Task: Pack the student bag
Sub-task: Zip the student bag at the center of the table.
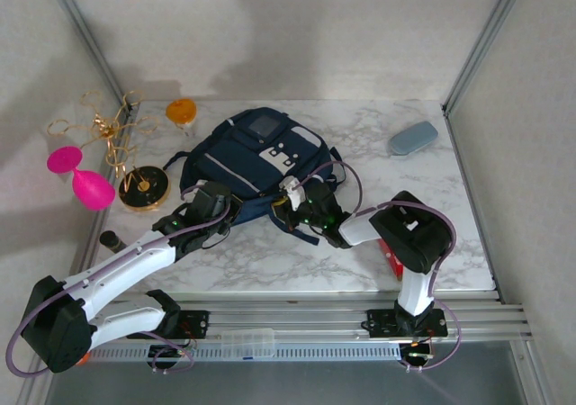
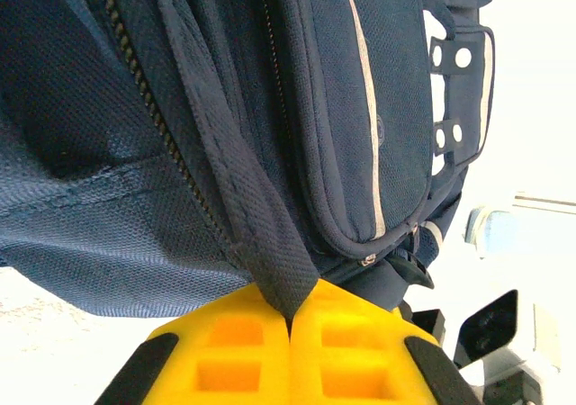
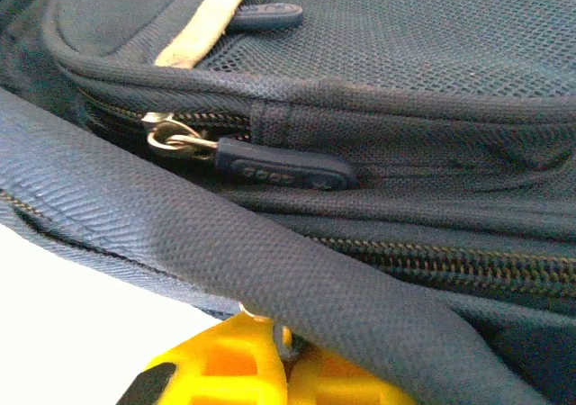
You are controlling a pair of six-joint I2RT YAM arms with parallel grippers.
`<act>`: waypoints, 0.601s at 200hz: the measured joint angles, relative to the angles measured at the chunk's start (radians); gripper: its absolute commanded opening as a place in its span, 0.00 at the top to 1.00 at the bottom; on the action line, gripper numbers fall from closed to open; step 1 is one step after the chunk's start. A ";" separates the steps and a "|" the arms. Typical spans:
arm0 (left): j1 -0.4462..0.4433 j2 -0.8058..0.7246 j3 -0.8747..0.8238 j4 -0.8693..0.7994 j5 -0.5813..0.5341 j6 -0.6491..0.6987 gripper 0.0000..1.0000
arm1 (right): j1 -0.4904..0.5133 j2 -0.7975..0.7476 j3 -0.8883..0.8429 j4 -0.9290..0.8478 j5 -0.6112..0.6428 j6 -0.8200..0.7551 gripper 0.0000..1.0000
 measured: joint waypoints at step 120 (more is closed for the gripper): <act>0.009 -0.078 -0.006 -0.043 0.032 0.023 1.00 | -0.097 -0.152 -0.111 -0.147 0.066 0.242 1.00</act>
